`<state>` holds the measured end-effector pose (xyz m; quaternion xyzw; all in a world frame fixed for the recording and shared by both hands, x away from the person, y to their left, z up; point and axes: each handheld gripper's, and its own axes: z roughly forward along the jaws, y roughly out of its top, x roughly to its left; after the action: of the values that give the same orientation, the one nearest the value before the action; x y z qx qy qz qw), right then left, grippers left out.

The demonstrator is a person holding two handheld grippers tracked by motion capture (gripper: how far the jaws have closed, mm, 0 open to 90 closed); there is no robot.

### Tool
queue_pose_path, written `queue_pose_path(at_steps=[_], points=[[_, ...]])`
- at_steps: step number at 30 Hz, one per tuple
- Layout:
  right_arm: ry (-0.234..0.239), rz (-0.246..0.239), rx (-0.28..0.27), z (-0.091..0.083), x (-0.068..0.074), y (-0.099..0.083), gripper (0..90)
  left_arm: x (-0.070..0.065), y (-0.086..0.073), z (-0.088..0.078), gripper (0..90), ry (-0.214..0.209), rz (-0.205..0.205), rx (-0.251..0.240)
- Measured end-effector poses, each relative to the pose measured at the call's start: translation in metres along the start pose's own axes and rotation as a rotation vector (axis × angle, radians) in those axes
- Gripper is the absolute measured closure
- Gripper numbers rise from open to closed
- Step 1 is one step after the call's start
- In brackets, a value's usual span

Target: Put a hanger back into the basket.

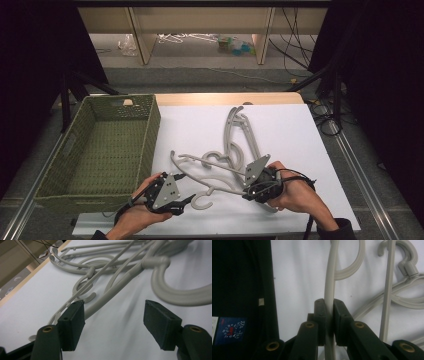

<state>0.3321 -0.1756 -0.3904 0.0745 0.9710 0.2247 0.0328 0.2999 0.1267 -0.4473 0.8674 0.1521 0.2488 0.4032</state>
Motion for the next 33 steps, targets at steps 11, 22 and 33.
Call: queue_pose_path(at_steps=[11, 22, 33], points=[[0.024, -0.032, -0.010, -0.001, 0.002, 0.000, 82.9, 0.010, 0.002, 0.020, 45.6, -0.040, 0.080, 0.036], [0.034, -0.052, -0.020, 0.000, 0.004, 0.002, 82.9, 0.006, 0.008, 0.032, 54.8, -0.116, 0.158, 0.023], [0.050, -0.075, -0.050, -0.006, -0.002, -0.003, 82.6, 0.004, 0.020, 0.023, 70.9, -0.143, 0.292, 0.018]])
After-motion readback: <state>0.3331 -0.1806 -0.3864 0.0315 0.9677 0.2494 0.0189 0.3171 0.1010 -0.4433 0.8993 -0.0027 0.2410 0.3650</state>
